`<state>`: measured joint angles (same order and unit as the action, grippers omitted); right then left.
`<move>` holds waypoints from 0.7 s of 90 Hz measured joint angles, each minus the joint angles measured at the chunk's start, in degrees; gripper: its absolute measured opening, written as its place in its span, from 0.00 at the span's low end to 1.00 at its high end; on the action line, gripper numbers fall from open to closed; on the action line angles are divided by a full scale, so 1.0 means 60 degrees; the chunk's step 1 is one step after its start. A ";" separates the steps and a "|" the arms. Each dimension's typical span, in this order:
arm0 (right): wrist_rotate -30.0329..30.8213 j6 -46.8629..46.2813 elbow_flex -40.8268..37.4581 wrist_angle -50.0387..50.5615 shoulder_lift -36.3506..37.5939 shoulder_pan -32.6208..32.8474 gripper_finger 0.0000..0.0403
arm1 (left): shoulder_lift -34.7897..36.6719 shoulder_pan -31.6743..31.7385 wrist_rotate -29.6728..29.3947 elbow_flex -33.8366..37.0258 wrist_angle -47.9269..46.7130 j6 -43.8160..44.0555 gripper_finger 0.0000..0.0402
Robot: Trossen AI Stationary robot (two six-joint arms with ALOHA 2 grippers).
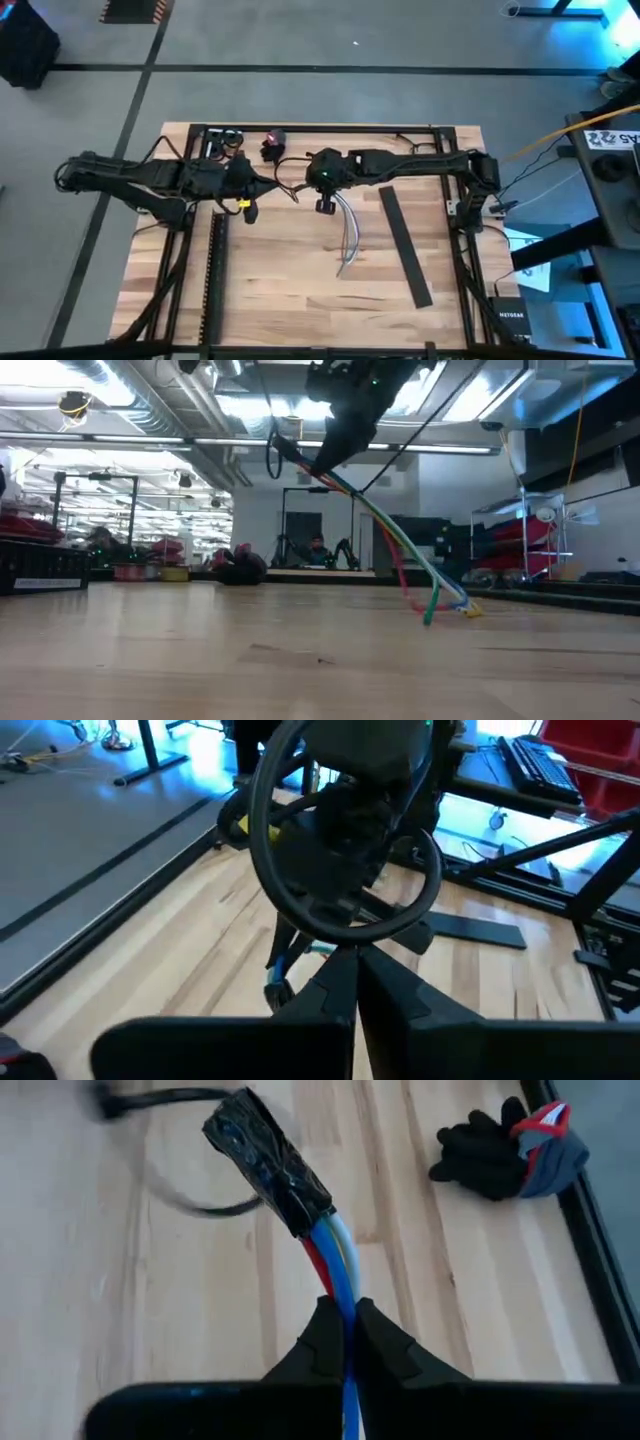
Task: Ziptie cables
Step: Wrap the black zip tie loop on the cables
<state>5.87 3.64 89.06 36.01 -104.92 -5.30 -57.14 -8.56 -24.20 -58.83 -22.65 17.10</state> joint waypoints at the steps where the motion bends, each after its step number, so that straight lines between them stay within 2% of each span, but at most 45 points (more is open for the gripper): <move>1: 0.0000 0.0000 0.0001 -0.0007 -0.0002 0.0000 0.01 | 0.0000 0.0000 0.0002 0.0000 0.0003 -0.0001 0.00; 40: -0.0424 -0.0095 0.0007 -0.0404 -0.0353 0.0013 0.01 | 0.0000 0.0031 -0.0099 0.0000 0.0348 -0.0484 0.00; 63: -0.0989 -0.0097 0.0008 -0.0909 -0.0521 0.0072 0.01 | -0.0406 0.0455 -0.0091 0.0275 0.0455 -0.1005 0.00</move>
<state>-0.06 3.06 89.10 30.56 -108.05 -4.87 -59.58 -5.83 -24.74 -57.18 -19.92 11.07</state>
